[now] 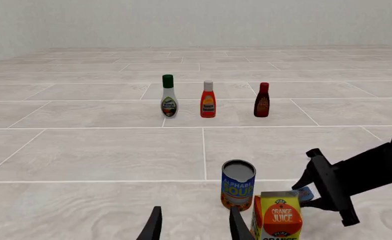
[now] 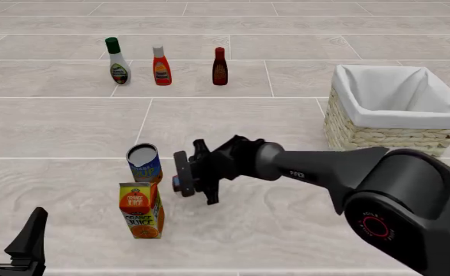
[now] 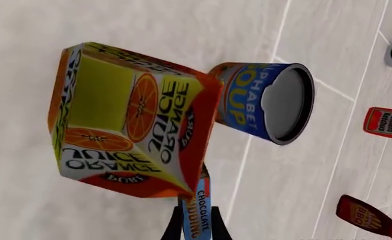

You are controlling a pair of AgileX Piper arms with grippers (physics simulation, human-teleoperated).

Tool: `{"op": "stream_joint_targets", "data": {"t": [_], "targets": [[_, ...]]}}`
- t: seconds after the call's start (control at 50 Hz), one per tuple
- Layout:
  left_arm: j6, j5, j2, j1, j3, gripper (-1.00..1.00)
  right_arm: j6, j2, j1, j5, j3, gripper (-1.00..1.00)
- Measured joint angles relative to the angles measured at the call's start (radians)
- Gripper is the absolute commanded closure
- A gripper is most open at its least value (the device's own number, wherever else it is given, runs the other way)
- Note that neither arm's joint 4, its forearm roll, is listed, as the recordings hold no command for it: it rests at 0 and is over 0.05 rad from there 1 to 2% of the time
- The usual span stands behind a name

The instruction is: Pick the chocolate pudding and place it in the basket.

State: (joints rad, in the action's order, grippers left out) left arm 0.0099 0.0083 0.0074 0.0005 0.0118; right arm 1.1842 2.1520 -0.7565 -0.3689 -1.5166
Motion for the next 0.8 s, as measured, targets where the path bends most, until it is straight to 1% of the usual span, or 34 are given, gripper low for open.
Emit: {"op": "stream_joint_targets", "data": {"t": [0.26,0.54,0.8], "targets": [[0.000,0.000,0.000,0.000,0.000,-1.00,0.012,-0.092,0.008,0.019,0.098,1.00],[0.000,0.000,0.000,0.000,0.000,-1.00,0.028,-0.223,0.023,0.035,0.216,1.00],[0.000,0.000,0.000,0.000,0.000,-1.00,0.020,-0.344,0.042,0.043,0.317,1.00]]}}
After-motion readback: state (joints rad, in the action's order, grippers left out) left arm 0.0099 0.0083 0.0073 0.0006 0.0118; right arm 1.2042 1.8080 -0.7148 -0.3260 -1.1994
